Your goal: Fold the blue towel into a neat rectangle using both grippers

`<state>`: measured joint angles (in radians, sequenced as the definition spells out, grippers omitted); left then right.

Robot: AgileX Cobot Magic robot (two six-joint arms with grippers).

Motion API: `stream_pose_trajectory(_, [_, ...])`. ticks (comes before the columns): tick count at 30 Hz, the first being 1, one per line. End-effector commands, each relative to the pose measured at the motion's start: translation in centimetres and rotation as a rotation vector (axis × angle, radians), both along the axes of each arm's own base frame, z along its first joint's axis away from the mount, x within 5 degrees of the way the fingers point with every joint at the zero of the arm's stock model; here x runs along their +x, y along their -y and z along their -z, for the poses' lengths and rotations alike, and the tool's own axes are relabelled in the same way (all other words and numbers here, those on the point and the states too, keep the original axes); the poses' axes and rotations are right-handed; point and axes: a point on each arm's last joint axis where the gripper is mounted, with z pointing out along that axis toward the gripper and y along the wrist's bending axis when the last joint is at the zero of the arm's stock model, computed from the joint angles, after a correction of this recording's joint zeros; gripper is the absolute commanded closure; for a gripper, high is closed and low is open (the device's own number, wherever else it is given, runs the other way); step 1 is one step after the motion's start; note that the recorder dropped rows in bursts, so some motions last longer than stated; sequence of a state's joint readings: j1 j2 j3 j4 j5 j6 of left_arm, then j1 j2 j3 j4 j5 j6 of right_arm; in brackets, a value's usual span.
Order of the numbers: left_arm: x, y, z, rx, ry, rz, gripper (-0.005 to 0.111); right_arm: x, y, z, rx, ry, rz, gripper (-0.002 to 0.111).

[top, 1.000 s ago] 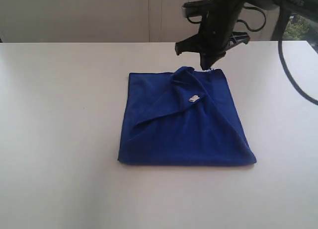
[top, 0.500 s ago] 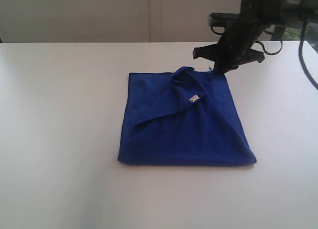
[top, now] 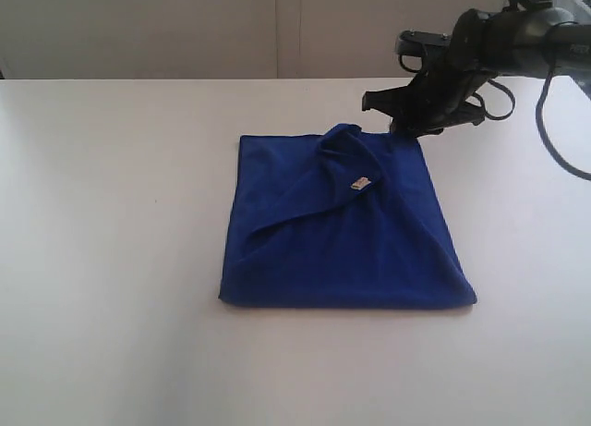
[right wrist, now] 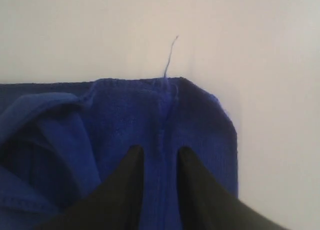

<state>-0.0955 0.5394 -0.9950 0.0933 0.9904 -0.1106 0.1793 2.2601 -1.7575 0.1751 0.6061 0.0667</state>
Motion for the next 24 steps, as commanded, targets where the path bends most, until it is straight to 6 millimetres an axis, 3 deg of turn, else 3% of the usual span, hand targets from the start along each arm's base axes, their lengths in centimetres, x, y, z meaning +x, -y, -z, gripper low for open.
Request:
stream_pose_trajectory(1, [-0.2,0.1,0.2,-0.005,-0.007,0.006,0.107,0.7,-0.1,1.5,0.004,0.04,0.007,0.083])
stream_pose_trajectory(24, [-0.2,0.1,0.2,-0.005,-0.007,0.006,0.107,1.1,-1.3,3.5,-0.001,0.081,-0.014,0.083])
